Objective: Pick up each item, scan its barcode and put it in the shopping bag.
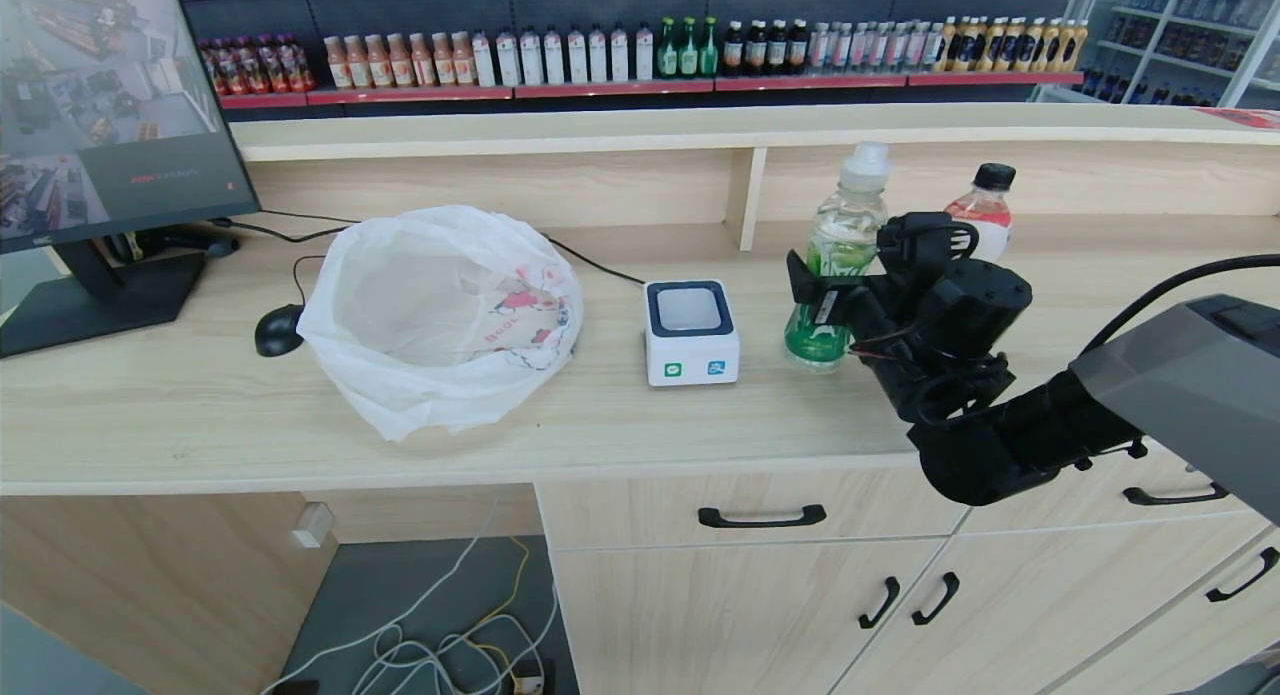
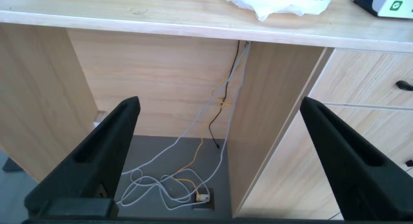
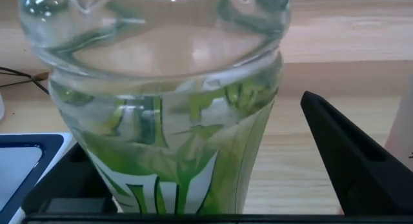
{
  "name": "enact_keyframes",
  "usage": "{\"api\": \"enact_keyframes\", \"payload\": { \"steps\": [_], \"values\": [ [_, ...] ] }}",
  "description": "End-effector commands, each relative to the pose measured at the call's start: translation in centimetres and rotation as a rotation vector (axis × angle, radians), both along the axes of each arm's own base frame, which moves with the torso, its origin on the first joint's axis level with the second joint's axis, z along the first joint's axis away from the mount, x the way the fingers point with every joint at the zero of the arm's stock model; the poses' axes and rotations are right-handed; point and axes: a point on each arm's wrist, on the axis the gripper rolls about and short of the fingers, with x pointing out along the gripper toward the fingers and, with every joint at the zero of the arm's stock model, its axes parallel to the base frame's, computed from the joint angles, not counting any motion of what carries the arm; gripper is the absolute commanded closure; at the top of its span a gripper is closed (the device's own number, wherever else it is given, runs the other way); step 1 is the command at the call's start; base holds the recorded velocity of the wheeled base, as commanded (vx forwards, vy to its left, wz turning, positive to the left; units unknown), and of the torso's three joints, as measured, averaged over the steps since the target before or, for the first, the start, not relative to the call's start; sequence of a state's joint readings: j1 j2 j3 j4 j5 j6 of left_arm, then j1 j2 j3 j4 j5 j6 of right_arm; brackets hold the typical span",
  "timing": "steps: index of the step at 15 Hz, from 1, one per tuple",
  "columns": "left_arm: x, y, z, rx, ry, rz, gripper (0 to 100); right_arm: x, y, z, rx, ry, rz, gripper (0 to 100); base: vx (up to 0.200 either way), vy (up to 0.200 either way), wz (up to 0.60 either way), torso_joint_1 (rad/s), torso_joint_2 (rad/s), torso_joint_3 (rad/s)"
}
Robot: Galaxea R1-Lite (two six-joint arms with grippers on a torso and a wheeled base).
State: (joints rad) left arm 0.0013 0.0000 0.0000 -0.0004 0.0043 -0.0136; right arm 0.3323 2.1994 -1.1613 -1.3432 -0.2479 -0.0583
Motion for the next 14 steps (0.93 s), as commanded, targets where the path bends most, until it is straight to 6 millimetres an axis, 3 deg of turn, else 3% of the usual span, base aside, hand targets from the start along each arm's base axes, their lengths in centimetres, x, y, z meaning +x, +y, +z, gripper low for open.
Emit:
{"api": "enact_keyframes", "payload": {
  "steps": [1, 2, 7, 14],
  "values": [
    [0.0, 0.0, 0.0, 0.000, 0.000, 0.001, 0, -0.2, 0.0, 0.2, 0.000, -0.003, 0.000, 0, 0.000, 0.000, 0.00, 0.000, 0.00, 0.000],
    [0.0, 0.0, 0.0, 0.000, 0.000, 0.001, 0, -0.2, 0.1, 0.3, 0.000, -0.003, 0.003, 100, 0.000, 0.000, 0.00, 0.000, 0.00, 0.000],
    [0.0, 0.0, 0.0, 0.000, 0.000, 0.001, 0, -1.0, 0.6, 1.1, 0.016, -0.018, 0.028, 100, 0.000, 0.000, 0.00, 0.000, 0.00, 0.000],
    [0.0, 0.0, 0.0, 0.000, 0.000, 0.001, 0, -3.5, 0.3, 1.9, 0.001, 0.006, 0.060, 100, 0.000, 0.000, 0.00, 0.000, 0.00, 0.000]
  ]
}}
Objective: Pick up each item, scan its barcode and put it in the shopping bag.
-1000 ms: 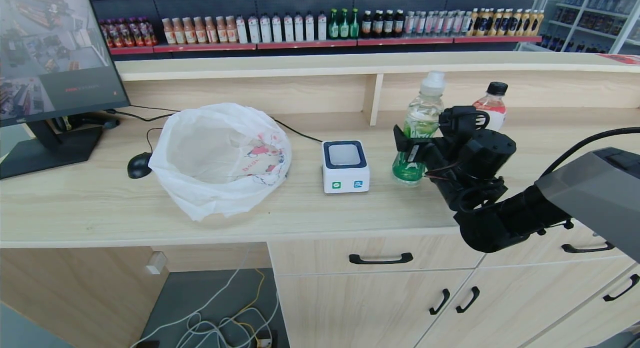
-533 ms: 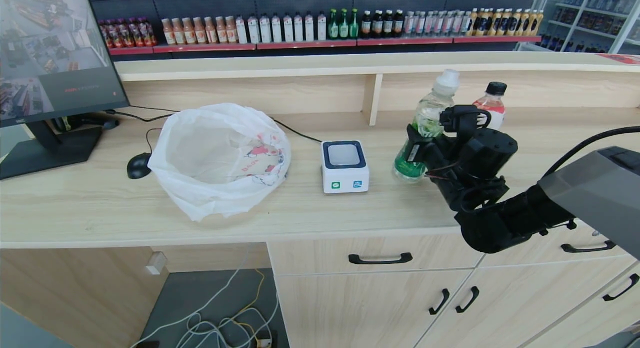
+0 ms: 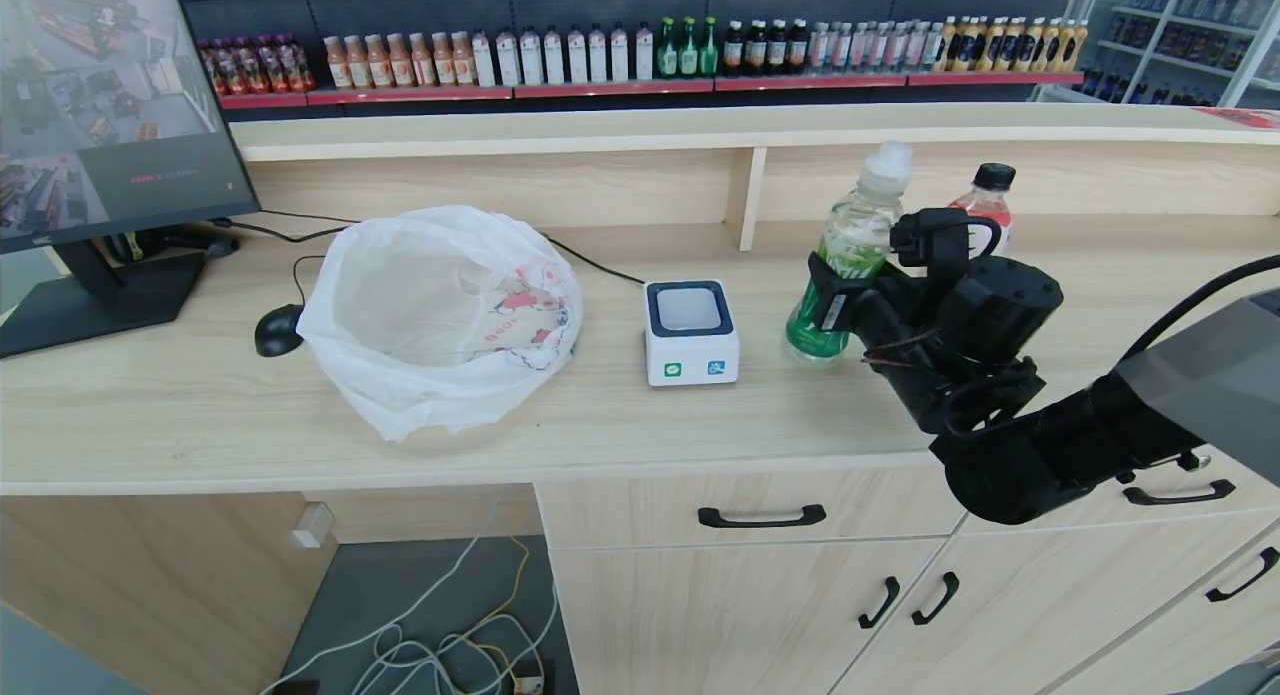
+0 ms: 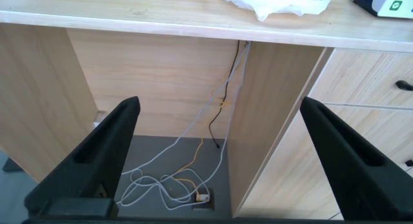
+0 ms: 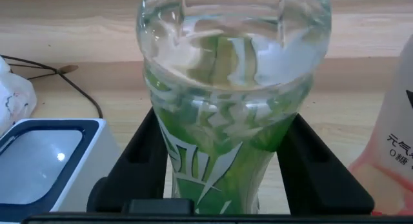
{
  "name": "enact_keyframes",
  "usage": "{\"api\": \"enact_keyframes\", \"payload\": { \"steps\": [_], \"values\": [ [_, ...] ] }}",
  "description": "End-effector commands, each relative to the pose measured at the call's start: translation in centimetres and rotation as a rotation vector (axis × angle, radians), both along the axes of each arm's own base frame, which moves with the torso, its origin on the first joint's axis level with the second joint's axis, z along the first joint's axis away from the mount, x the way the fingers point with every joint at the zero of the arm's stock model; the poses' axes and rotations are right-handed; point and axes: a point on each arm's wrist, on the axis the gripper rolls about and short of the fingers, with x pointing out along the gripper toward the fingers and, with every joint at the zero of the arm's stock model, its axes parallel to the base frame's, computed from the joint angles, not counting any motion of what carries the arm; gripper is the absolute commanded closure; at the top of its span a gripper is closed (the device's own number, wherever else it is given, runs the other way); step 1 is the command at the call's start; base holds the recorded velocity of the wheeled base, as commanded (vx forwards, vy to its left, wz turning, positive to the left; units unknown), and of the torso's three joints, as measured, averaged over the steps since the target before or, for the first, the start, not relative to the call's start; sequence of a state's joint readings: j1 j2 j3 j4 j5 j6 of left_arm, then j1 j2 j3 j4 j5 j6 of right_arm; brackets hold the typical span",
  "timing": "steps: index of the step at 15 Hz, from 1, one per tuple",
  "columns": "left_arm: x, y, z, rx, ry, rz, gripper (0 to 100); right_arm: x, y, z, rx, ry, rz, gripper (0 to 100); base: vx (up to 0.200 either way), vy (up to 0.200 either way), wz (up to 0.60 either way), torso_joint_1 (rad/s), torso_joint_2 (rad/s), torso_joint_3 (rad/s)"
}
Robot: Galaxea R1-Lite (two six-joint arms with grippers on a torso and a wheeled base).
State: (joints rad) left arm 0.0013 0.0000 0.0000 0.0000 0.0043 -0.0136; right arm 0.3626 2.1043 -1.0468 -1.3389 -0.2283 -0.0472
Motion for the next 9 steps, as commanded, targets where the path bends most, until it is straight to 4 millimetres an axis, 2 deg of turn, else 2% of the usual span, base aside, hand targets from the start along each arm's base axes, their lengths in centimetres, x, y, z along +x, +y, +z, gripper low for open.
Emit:
{"api": "enact_keyframes", "payload": {
  "steps": [1, 4, 9],
  "values": [
    [0.0, 0.0, 0.0, 0.000, -0.002, 0.001, 0, -1.1, 0.0, 0.9, 0.002, -0.013, 0.019, 100, 0.000, 0.000, 0.00, 0.000, 0.00, 0.000],
    [0.0, 0.0, 0.0, 0.000, 0.000, 0.001, 0, -2.7, 0.5, 1.9, -0.006, -0.013, 0.063, 100, 0.000, 0.000, 0.00, 0.000, 0.00, 0.000],
    [0.0, 0.0, 0.0, 0.000, 0.000, 0.001, 0, -2.5, 0.5, 2.2, -0.035, -0.165, 0.022, 100, 0.000, 0.000, 0.00, 0.000, 0.00, 0.000]
  ]
}}
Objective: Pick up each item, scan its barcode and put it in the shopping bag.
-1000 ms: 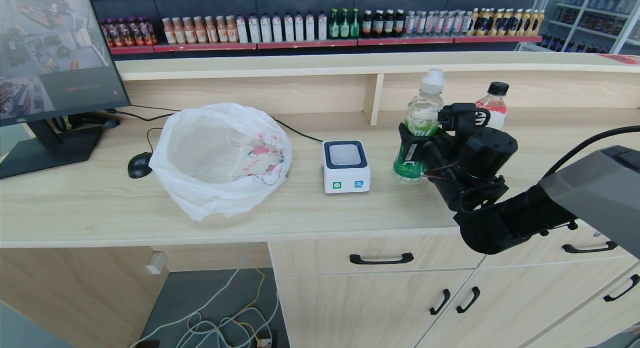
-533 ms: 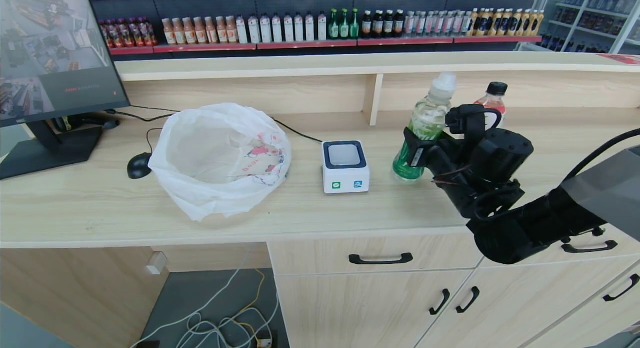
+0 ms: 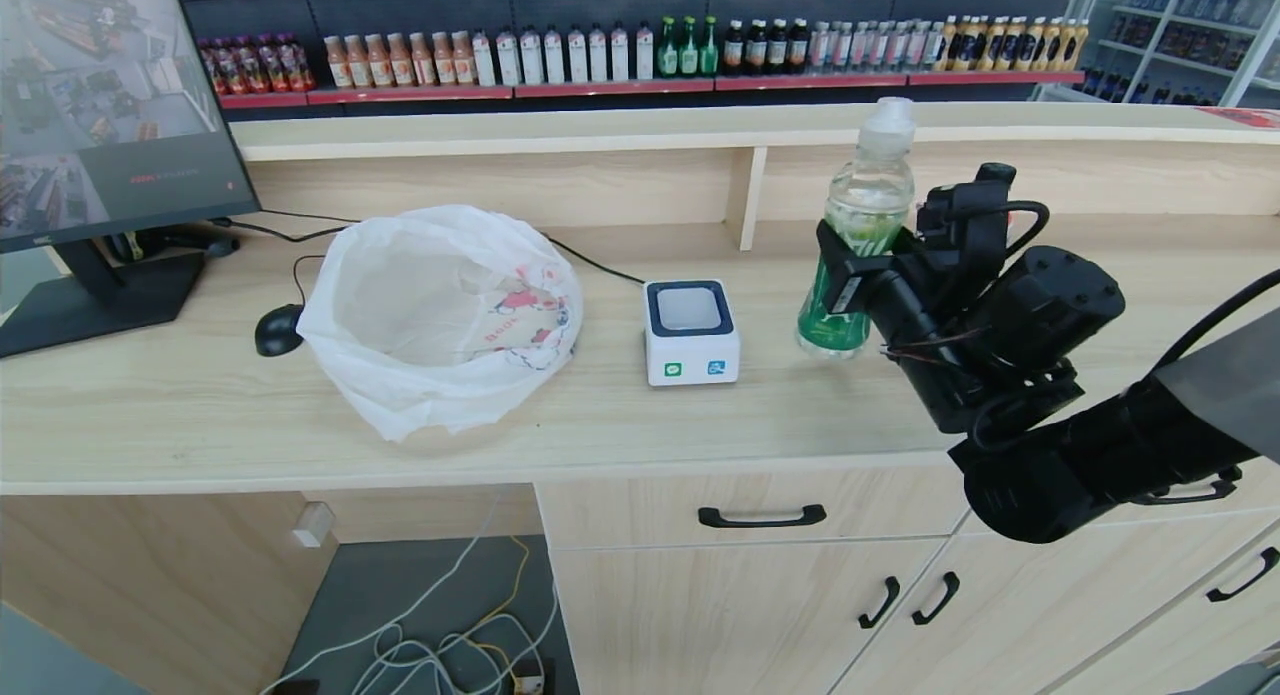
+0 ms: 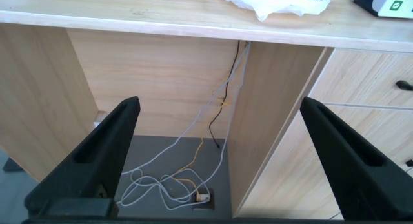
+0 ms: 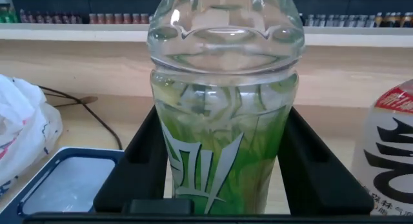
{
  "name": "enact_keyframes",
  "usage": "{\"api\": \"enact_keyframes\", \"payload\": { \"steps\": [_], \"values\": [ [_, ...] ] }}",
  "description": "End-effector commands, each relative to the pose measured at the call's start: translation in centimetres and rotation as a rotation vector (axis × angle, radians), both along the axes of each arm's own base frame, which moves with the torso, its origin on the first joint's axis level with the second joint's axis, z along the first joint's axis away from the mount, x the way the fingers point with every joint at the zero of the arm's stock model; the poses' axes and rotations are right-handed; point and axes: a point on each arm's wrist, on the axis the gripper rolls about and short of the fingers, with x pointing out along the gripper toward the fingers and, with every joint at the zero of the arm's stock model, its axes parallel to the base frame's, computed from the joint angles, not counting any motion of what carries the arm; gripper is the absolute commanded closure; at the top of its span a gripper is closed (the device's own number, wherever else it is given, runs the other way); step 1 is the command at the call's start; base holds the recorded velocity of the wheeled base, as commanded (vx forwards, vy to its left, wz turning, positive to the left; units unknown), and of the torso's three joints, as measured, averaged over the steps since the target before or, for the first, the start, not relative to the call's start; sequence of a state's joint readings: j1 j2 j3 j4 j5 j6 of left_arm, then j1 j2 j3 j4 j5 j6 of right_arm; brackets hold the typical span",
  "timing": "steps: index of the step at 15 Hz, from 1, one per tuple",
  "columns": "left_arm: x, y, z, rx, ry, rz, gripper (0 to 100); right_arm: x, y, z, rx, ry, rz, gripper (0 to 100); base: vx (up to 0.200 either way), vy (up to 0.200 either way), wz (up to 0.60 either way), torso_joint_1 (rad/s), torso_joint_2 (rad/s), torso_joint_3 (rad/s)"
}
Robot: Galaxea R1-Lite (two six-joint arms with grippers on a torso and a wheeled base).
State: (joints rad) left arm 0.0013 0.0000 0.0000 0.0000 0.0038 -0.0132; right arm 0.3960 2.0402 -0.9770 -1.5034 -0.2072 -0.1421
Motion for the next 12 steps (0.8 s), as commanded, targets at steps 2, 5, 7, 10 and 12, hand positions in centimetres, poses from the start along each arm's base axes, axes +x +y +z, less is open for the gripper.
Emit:
{"api": "enact_keyframes", "payload": {
  "steps": [2, 5, 7, 10, 12],
  "values": [
    [0.0, 0.0, 0.0, -0.001, 0.000, 0.001, 0, -0.4, 0.2, 0.7, -0.026, -0.030, -0.015, 100, 0.000, 0.000, 0.00, 0.000, 0.00, 0.000],
    [0.0, 0.0, 0.0, -0.001, 0.000, 0.001, 0, -1.6, 1.2, 1.7, 0.001, -0.041, -0.043, 100, 0.000, 0.000, 0.00, 0.000, 0.00, 0.000],
    [0.0, 0.0, 0.0, -0.001, -0.002, 0.001, 0, -2.4, 2.2, 2.2, 0.007, -0.049, -0.044, 100, 0.000, 0.000, 0.00, 0.000, 0.00, 0.000],
    [0.0, 0.0, 0.0, -0.001, 0.000, 0.001, 0, -3.6, 3.0, 3.2, -0.019, -0.077, -0.034, 100, 0.000, 0.000, 0.00, 0.000, 0.00, 0.000],
    [0.0, 0.0, 0.0, -0.001, 0.000, 0.001, 0, -4.3, 3.3, 4.0, -0.038, -0.102, -0.037, 100, 0.000, 0.000, 0.00, 0.000, 0.00, 0.000]
  ]
}}
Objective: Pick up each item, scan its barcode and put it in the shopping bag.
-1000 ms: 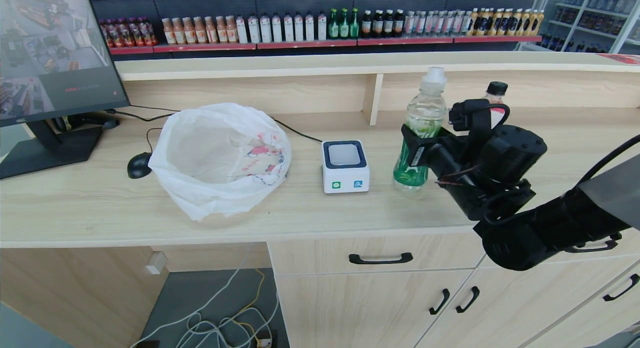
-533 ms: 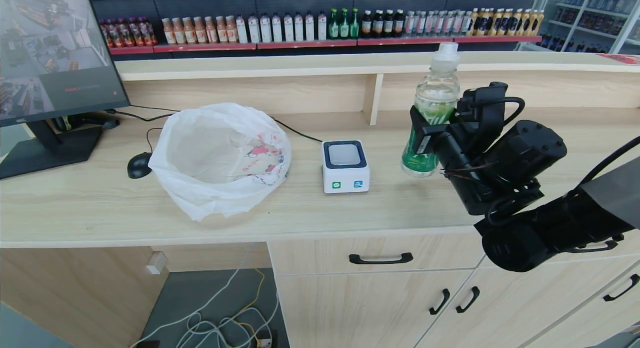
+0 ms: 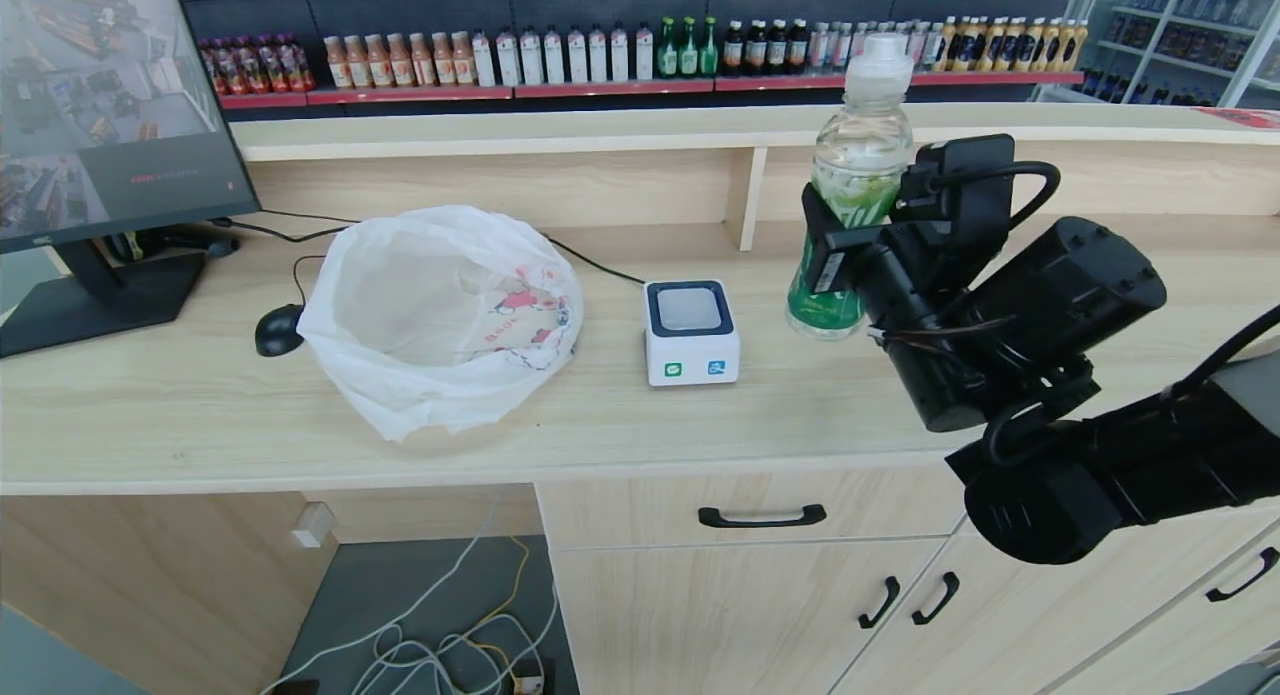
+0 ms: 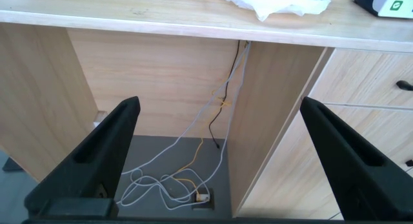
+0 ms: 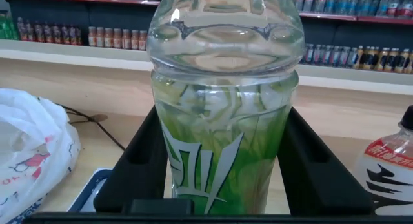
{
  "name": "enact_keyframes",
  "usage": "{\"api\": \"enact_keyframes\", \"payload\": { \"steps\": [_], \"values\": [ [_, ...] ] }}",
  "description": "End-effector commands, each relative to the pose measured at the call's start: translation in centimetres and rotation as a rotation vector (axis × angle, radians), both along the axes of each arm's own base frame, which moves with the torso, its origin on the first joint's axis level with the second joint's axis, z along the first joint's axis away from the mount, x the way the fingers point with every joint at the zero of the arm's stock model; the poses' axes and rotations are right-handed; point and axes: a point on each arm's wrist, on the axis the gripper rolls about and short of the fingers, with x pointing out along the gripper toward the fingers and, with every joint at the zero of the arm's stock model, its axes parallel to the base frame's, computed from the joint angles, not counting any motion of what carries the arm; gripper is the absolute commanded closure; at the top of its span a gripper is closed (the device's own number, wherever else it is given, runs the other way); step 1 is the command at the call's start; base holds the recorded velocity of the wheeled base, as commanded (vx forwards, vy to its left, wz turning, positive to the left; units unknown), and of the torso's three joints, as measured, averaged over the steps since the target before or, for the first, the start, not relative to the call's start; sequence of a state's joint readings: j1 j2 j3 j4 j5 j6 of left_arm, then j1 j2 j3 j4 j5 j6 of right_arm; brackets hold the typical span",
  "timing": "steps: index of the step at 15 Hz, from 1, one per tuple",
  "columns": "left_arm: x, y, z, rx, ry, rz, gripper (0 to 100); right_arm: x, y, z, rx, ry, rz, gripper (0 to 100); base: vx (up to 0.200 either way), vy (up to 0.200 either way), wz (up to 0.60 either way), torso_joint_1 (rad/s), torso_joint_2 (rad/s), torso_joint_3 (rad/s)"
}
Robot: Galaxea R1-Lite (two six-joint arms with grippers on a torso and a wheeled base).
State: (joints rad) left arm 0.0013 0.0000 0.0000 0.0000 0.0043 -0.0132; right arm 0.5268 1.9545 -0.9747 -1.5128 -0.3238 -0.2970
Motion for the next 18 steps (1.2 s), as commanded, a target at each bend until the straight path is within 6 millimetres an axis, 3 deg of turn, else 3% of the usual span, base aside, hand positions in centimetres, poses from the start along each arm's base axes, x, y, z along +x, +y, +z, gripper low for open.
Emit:
{"api": "enact_keyframes", "payload": {
  "steps": [1, 3, 6, 11, 18],
  "values": [
    [0.0, 0.0, 0.0, -0.001, 0.000, 0.001, 0, -1.2, 0.0, 1.2, -0.006, -0.031, 0.005, 100, 0.000, 0.000, 0.00, 0.000, 0.00, 0.000],
    [0.0, 0.0, 0.0, -0.001, -0.002, 0.001, 0, -2.6, 0.3, 1.5, -0.034, -0.033, 0.017, 100, 0.000, 0.000, 0.00, 0.000, 0.00, 0.000],
    [0.0, 0.0, 0.0, -0.001, 0.000, 0.001, 0, -7.7, 1.6, 0.8, -0.145, -0.014, 0.098, 100, 0.000, 0.000, 0.00, 0.000, 0.00, 0.000],
    [0.0, 0.0, 0.0, -0.001, 0.000, 0.001, 0, -14.1, 3.3, -2.4, -0.233, 0.088, 0.178, 100, 0.000, 0.000, 0.00, 0.000, 0.00, 0.000],
    [0.0, 0.0, 0.0, -0.001, 0.000, 0.001, 0, -17.2, 4.4, -2.4, -0.268, 0.070, 0.286, 100, 0.000, 0.000, 0.00, 0.000, 0.00, 0.000]
  ]
}}
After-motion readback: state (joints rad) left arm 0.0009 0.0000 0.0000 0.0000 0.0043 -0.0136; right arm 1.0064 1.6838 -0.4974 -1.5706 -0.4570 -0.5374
